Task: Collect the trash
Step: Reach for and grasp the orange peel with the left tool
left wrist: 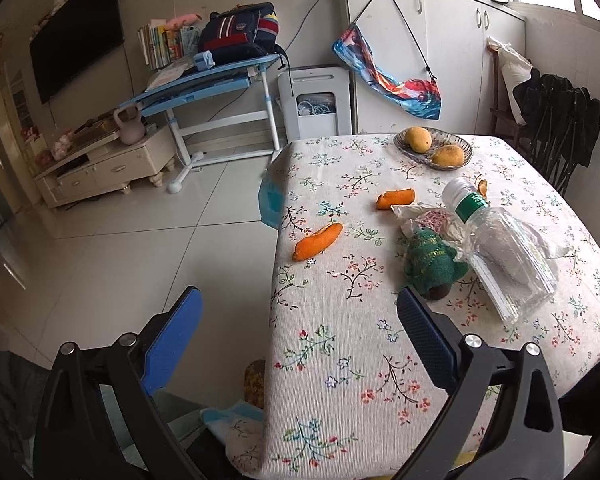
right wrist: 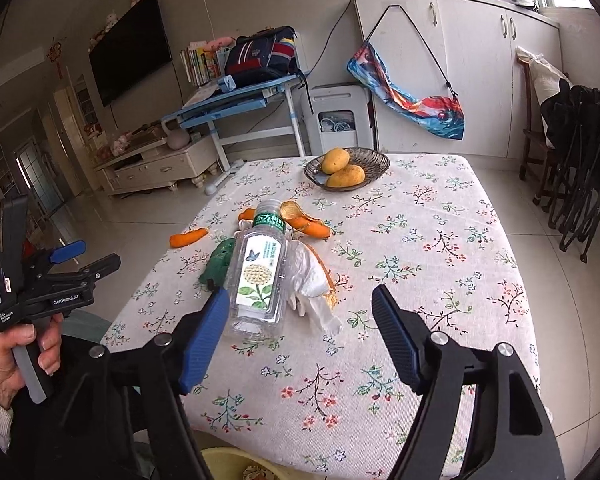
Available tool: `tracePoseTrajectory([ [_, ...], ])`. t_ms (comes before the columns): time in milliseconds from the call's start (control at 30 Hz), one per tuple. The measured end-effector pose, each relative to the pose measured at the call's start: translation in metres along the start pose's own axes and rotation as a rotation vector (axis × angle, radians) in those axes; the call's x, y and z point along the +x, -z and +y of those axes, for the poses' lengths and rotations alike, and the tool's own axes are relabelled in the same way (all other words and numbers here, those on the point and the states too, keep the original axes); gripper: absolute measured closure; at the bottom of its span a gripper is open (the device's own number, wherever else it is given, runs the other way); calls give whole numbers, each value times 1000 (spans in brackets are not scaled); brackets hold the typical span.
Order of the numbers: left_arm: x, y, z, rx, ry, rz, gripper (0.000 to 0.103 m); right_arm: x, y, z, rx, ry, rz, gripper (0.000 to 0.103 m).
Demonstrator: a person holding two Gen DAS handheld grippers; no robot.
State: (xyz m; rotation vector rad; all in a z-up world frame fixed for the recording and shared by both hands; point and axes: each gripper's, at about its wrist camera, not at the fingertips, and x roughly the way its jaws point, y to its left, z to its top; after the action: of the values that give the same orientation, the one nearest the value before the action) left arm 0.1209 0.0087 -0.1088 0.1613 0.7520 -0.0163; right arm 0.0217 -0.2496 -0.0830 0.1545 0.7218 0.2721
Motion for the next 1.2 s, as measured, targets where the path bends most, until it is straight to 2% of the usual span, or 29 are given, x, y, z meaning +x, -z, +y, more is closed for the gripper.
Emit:
tracePoseTrajectory([
  [133,31,-12,-3,27,2,34,9,20,-13,-6,2,-11,41,41],
  [267,61,-23,-10,98,-10,63,9,40,-27,-13,2,-6,66,42],
  [367,82,-30,-14,145,-10,94,14,56,-32,-16,5,-16,115,42],
  [500,108,-35,-15,180,-6,131,20,75,-29,-19,7,-23,182,48],
  [633,129,-39,-20,213,10,164,28,91,-22,-29,68,-53,245,53],
  [767,144,-42,-25,214,65,195,41,97,-19,-22,36,-66,265,56],
  [800,146,-43,-26,203,90,205,49,99,-18,-20,29,-70,274,64],
  [833,147,-44,-25,182,127,218,61,101,-17,-17,19,-71,284,78],
  [867,148,-45,-24,159,160,231,67,102,-16,-15,4,-65,292,84],
  [900,148,-45,-24,138,198,247,83,101,-15,-13,-9,-56,287,91],
  [933,147,-45,-25,137,215,255,85,99,-15,-12,-16,-57,281,99],
  [1033,141,-42,-27,135,261,268,88,88,-19,-14,-20,-37,236,100],
  [1200,109,-42,-15,32,377,225,89,58,-27,-33,52,-31,119,100],
])
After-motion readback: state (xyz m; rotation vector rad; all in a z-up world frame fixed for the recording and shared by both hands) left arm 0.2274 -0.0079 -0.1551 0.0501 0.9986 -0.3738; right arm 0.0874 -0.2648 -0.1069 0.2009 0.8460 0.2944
